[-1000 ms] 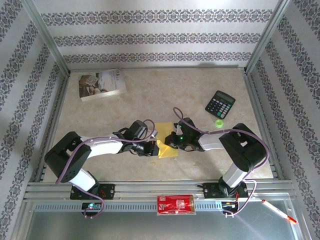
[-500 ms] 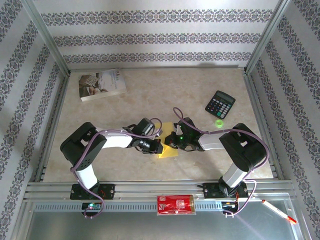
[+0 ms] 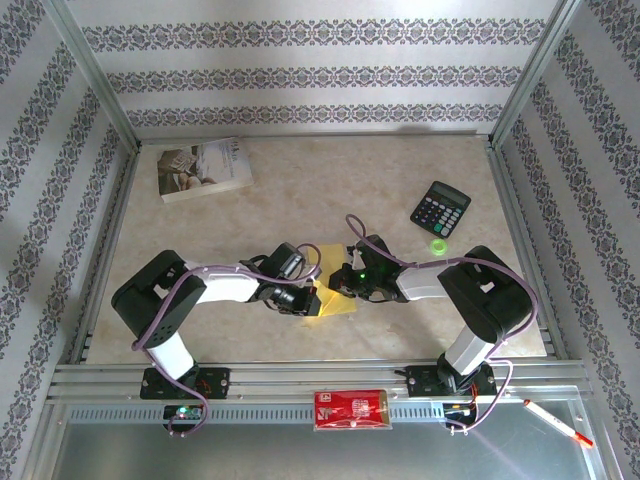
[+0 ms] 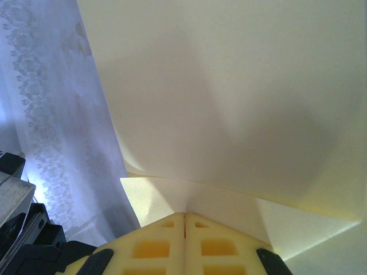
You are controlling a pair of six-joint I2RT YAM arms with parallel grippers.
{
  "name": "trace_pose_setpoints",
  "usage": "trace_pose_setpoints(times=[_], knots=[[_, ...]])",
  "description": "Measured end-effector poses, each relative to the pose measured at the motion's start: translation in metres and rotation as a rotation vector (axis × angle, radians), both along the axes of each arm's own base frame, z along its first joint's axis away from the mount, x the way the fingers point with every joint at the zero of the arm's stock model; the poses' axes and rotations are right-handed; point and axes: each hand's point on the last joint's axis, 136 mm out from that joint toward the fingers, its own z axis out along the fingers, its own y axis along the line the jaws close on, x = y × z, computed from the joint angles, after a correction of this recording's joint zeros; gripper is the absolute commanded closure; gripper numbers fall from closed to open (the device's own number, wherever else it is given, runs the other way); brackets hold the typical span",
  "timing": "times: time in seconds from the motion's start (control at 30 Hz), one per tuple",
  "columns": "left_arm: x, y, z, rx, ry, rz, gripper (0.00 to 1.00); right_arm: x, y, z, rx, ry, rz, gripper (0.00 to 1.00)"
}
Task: Fold a paper plane with a square sheet of paper (pick it up from the middle)
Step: Fold the triangle a second time at the center of the table.
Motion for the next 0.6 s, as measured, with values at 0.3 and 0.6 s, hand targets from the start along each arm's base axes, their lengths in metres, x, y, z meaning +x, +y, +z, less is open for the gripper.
trace_pose_setpoints(times=[0.3,0.6], knots=[[-0.015,0.000,0.015,-0.038,0.032,-0.003,1.00,0.000,0.000,0.000,0.002,0.000,0.001,1.00],[0.027,-0.005,0.020,-0.114,0.030,0.149,1.00,0.001,0.001,0.004,0.010,-0.012,0.000,0.96]])
